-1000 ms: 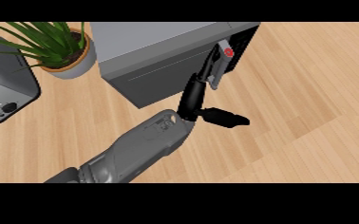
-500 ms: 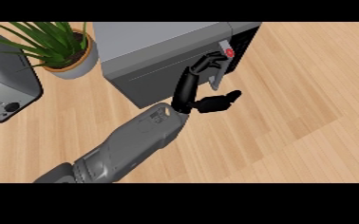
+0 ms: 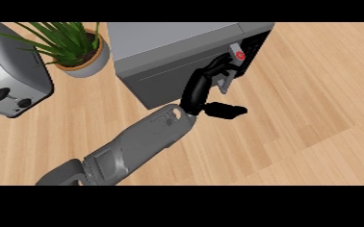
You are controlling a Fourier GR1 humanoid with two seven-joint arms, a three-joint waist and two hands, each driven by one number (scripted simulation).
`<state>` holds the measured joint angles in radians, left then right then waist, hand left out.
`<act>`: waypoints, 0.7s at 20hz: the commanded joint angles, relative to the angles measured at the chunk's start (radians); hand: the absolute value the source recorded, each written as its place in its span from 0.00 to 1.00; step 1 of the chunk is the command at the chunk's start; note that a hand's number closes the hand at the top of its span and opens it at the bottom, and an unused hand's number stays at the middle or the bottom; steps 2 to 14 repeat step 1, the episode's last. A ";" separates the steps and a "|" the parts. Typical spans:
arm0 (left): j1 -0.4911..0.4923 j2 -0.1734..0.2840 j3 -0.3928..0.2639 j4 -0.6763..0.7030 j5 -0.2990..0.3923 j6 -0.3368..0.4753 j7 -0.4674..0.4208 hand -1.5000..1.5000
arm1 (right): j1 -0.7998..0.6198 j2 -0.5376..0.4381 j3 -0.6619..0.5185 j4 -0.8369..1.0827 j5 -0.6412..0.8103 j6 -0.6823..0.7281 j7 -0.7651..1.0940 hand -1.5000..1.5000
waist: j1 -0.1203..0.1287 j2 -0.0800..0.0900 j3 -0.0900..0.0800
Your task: Pick up the milk, place it into the microwave and close the microwave
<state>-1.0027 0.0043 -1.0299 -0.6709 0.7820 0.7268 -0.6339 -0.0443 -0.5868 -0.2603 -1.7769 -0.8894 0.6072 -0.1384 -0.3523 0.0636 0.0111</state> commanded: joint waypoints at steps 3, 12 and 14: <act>-0.060 0.047 0.027 0.177 0.010 0.060 0.116 0.00 | 0.007 -0.007 -0.013 -0.005 -0.011 -0.007 0.004 0.00 | 0.012 0.014 0.000; -0.060 0.047 0.027 0.177 0.010 0.060 0.116 0.00 | 0.007 -0.007 -0.013 -0.005 -0.011 -0.007 0.004 0.00 | 0.012 0.014 0.000; -0.060 0.047 0.027 0.177 0.010 0.060 0.116 0.00 | 0.007 -0.007 -0.013 -0.005 -0.011 -0.007 0.004 0.00 | 0.012 0.014 0.000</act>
